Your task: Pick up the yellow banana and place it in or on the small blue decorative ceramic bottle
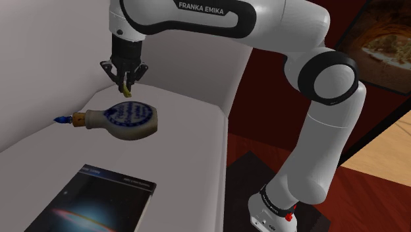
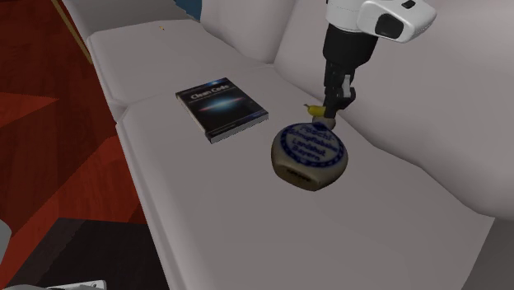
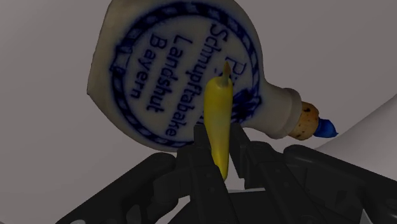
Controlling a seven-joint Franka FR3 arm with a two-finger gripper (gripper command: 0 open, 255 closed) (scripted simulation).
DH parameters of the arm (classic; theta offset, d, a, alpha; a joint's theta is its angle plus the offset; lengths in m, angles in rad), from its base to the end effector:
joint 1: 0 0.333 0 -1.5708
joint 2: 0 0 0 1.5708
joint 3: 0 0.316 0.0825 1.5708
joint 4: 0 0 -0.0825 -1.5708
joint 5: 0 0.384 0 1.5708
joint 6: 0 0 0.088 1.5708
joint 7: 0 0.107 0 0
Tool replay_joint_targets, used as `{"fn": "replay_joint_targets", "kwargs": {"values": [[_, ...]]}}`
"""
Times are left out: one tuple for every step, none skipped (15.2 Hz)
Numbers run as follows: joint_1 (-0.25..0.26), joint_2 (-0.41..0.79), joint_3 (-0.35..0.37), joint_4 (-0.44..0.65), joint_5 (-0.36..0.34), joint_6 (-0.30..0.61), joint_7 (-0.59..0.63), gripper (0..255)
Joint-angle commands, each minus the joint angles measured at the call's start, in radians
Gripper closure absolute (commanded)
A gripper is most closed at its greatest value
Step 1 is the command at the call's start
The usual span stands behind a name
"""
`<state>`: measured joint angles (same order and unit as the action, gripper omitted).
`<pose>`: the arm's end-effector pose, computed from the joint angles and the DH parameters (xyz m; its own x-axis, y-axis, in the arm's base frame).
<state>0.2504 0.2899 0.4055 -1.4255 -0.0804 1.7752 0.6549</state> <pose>0.5407 0.3637 0.5497 0.9989 -0.0075 0.0454 -0.0040 -0.9970 -0.0767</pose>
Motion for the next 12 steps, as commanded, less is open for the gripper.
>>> {"fn": "replay_joint_targets", "kwargs": {"values": [[0.0, 0.0, 0.0, -0.002, 0.0, 0.002, 0.0, 255], [0.0, 0.0, 0.0, -0.002, 0.0, 0.002, 0.0, 255], [0.0, 0.0, 0.0, -0.002, 0.0, 0.002, 0.0, 255], [0.0, 0.0, 0.0, -0.001, 0.0, 0.001, 0.0, 255], [0.0, 0.0, 0.0, -0.001, 0.0, 0.001, 0.0, 0], [0.0, 0.0, 0.0, -0.001, 0.0, 0.001, 0.0, 0], [0.0, 0.0, 0.0, -0.001, 0.0, 0.001, 0.0, 0], [0.0, 0.0, 0.0, -0.001, 0.0, 0.001, 0.0, 0], [0.0, 0.0, 0.0, -0.001, 0.0, 0.001, 0.0, 0], [0.0, 0.0, 0.0, -0.001, 0.0, 0.001, 0.0, 0], [0.002, 0.001, 0.001, 0.034, 0.0, -0.033, 0.0, 0], [0.004, 0.004, 0.001, 0.071, -0.001, -0.068, 0.0, 0]]}}
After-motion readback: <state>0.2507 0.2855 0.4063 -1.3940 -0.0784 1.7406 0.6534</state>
